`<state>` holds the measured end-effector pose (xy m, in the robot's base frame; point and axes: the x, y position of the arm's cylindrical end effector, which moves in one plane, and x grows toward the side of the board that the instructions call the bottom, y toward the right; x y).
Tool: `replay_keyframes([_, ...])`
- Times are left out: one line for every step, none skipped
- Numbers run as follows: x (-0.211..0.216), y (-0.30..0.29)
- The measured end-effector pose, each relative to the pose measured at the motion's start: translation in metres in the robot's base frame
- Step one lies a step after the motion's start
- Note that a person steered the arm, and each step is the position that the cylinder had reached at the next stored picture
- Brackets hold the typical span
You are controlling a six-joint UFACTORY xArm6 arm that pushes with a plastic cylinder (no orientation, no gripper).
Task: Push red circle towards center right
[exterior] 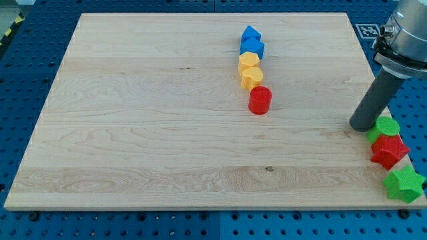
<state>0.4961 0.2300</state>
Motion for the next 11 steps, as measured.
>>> replay_keyframes([-0.007,-0.043])
replay_keyframes([0.003,-0.088])
replay_keyframes([0.009,-0.137])
replay_keyframes([-0.035,-0.180])
replay_keyframes([-0.044,-0.182])
replay_keyframes([-0.047,-0.202])
replay_keyframes([-0.067,-0.190])
replay_keyframes([-0.058,-0.152])
replay_keyframes([-0.058,-0.127])
replay_keyframes([-0.066,-0.127])
replay_keyframes([-0.079,-0.129])
